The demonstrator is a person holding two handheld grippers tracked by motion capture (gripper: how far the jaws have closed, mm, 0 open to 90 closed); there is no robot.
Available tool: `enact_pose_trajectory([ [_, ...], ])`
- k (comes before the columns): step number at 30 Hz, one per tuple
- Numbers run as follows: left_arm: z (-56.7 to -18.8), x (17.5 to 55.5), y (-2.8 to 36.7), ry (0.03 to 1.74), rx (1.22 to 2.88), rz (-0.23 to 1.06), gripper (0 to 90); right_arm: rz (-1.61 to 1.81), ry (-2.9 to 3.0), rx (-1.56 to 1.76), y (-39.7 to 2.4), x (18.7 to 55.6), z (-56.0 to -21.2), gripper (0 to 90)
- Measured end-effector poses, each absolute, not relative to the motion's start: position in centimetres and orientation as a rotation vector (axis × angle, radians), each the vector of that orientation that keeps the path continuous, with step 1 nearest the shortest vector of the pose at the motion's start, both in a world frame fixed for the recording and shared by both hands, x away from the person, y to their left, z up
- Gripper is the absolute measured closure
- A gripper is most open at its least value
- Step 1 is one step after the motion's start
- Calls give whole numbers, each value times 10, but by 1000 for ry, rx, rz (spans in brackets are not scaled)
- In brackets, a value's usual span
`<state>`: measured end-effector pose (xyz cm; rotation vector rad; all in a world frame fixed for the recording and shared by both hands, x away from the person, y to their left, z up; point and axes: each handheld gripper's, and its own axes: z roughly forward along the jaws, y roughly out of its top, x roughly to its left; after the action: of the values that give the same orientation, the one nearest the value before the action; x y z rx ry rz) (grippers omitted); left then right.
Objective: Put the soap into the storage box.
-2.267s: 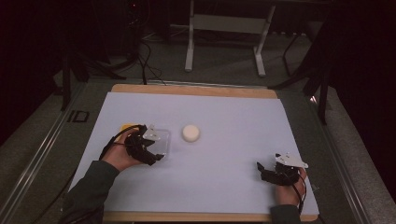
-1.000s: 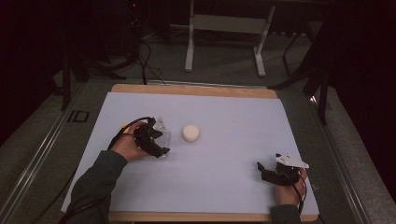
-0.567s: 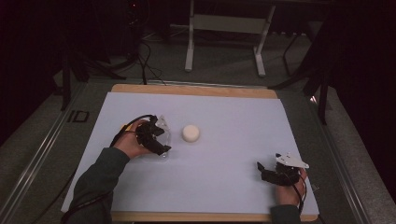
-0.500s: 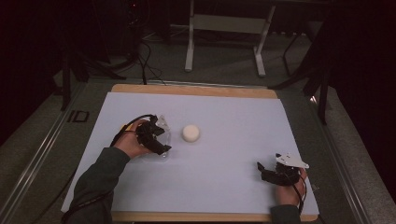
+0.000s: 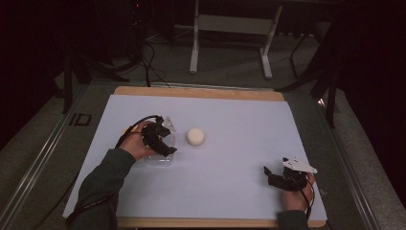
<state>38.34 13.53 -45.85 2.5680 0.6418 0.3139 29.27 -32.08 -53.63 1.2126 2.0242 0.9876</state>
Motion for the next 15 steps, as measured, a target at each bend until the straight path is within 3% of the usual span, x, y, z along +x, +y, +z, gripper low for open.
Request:
enact_pose_trajectory([
  [15,-457,393,129,648,2577,304,284,989,2024,1208,-321,293,-536,152],
])
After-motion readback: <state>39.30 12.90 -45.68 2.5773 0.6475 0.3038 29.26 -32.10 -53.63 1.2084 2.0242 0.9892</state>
